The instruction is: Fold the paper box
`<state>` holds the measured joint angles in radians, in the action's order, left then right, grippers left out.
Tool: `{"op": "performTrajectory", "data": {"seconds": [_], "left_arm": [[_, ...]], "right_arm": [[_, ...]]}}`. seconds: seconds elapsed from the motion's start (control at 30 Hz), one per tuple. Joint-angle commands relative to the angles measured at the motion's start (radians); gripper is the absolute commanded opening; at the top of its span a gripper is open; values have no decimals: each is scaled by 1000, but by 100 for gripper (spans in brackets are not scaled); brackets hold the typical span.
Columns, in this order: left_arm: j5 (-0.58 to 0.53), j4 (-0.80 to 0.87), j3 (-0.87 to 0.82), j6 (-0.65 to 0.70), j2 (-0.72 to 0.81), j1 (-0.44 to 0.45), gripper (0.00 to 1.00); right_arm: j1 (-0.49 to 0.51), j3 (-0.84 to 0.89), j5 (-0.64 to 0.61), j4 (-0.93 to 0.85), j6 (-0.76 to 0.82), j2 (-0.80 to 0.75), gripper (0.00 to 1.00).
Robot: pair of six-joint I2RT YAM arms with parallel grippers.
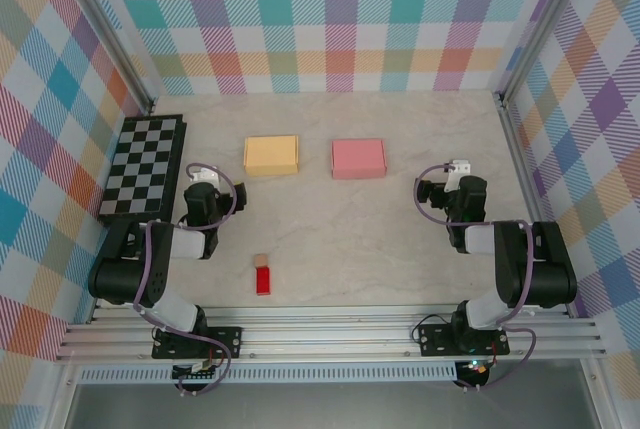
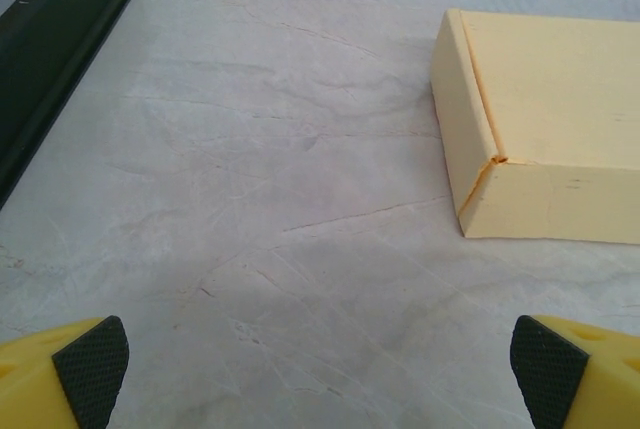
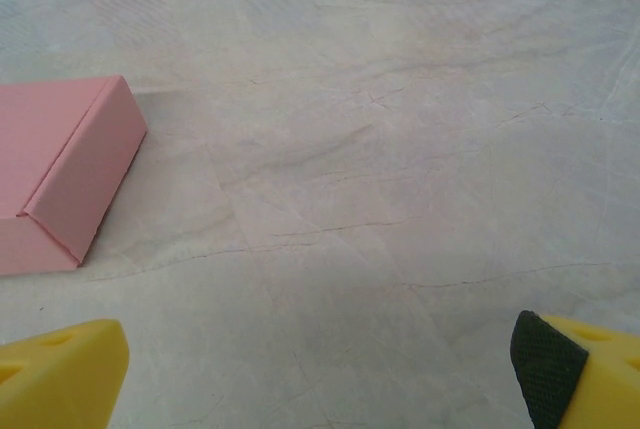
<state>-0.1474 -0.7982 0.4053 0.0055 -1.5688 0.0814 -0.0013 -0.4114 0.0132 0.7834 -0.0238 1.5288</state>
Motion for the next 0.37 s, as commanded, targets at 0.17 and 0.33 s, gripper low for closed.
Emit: {"op": "performTrajectory", "data": {"seconds": [0.17, 0.33], "left_arm": [[48, 22, 35, 24, -3, -7, 100], [60, 2, 21, 29, 3, -7, 100]], "right_arm": [[-3, -9, 23, 8, 8, -2, 100], [-4, -9, 24, 9, 8, -2, 100]]}}
